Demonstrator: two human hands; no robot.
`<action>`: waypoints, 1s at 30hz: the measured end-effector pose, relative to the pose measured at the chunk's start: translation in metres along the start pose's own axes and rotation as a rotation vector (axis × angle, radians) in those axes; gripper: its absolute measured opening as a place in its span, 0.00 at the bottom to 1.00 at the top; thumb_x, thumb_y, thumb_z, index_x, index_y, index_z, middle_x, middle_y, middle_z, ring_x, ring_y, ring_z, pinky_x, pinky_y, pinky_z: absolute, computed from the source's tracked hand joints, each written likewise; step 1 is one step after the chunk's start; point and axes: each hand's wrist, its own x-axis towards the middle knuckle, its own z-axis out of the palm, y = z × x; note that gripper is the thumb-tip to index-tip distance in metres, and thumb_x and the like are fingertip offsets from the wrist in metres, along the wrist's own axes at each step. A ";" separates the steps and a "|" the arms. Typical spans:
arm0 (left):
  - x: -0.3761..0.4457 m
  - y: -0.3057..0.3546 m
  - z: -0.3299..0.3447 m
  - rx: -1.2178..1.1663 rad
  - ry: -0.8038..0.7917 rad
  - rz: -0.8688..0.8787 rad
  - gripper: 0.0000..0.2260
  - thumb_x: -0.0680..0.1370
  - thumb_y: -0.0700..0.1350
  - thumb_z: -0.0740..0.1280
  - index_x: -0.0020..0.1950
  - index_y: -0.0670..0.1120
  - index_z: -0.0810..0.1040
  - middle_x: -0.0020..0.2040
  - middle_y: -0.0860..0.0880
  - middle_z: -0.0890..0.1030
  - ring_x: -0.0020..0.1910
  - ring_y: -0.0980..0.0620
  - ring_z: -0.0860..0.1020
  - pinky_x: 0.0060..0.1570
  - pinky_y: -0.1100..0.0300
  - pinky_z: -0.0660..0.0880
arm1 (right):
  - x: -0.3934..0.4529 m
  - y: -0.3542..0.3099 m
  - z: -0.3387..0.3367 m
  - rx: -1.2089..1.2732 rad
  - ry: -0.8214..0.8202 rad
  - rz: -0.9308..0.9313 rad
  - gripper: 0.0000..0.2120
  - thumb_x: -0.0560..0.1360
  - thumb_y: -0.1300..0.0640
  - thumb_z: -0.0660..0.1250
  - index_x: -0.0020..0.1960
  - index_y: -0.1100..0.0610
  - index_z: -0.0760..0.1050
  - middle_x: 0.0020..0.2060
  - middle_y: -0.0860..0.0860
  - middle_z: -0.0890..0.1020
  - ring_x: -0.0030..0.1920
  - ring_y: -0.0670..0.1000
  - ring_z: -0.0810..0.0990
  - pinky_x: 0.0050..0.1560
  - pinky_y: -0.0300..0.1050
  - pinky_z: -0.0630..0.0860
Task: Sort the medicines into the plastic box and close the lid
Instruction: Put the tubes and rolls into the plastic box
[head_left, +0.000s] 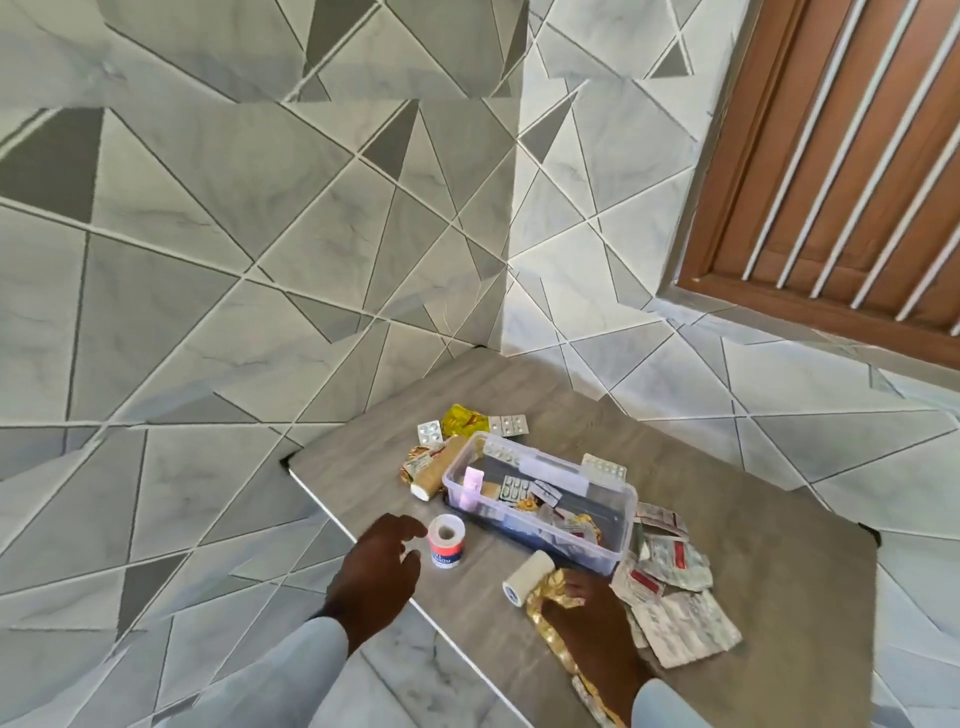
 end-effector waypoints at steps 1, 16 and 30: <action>0.014 -0.003 -0.001 0.028 -0.025 0.005 0.13 0.73 0.44 0.66 0.48 0.63 0.73 0.48 0.58 0.77 0.46 0.57 0.77 0.50 0.59 0.75 | 0.011 -0.003 0.011 -0.020 -0.024 0.016 0.22 0.69 0.52 0.74 0.60 0.56 0.75 0.52 0.51 0.78 0.60 0.54 0.76 0.60 0.43 0.69; 0.181 -0.057 0.022 0.249 -0.293 0.220 0.11 0.76 0.54 0.62 0.57 0.57 0.75 0.56 0.58 0.78 0.55 0.55 0.76 0.53 0.63 0.71 | 0.082 -0.037 0.101 -0.237 0.018 0.092 0.41 0.62 0.42 0.72 0.71 0.51 0.63 0.70 0.49 0.67 0.70 0.49 0.65 0.71 0.41 0.61; 0.287 -0.067 0.032 0.091 -0.408 0.409 0.07 0.75 0.46 0.65 0.52 0.50 0.79 0.51 0.49 0.81 0.51 0.46 0.78 0.51 0.54 0.73 | 0.092 -0.115 0.159 -0.202 0.255 0.094 0.28 0.63 0.36 0.70 0.60 0.45 0.72 0.53 0.41 0.75 0.58 0.44 0.74 0.58 0.34 0.66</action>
